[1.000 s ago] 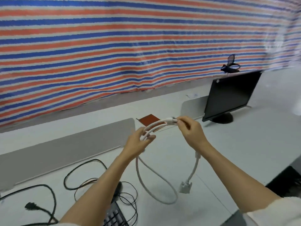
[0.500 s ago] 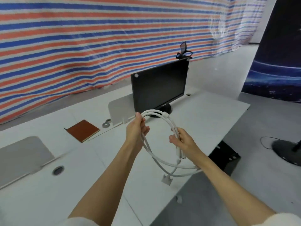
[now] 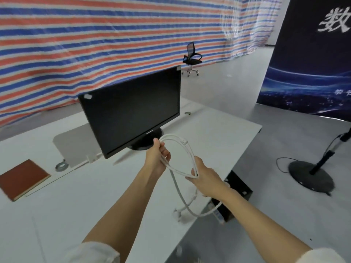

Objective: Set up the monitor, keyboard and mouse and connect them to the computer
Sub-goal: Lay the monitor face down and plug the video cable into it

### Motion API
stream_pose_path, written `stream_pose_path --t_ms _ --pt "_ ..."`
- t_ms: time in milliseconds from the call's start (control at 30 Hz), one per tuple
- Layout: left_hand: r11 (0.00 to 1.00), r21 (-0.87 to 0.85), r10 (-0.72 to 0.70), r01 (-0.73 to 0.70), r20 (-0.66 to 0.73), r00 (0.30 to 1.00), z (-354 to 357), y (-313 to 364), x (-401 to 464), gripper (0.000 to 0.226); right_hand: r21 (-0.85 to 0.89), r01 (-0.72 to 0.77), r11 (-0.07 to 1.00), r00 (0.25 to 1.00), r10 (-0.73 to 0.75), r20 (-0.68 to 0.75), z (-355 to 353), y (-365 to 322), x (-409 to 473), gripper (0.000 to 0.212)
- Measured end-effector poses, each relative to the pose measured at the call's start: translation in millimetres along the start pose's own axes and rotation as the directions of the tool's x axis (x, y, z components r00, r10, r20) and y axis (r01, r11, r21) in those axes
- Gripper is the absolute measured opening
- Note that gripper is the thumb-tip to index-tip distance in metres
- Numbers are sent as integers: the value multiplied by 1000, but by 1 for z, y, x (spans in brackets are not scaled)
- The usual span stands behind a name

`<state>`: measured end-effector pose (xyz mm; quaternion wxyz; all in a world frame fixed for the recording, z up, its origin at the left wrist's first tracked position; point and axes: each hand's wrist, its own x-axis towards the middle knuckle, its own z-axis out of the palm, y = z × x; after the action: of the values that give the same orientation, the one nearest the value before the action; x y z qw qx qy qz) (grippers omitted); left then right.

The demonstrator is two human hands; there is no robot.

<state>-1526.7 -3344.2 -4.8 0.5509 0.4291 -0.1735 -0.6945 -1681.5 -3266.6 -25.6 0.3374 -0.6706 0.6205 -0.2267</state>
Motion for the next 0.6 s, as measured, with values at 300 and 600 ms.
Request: stream_pose_path --t_ms 300,600 --pt "949 309 -50 57 -30 998 88 6 170 27 221 -68 973 995 50 90 -108 62 172 48" --pt "504 834 321 -227 64 945 160 18 287 30 175 -370 912 871 406 -276 -202 129 351 51"
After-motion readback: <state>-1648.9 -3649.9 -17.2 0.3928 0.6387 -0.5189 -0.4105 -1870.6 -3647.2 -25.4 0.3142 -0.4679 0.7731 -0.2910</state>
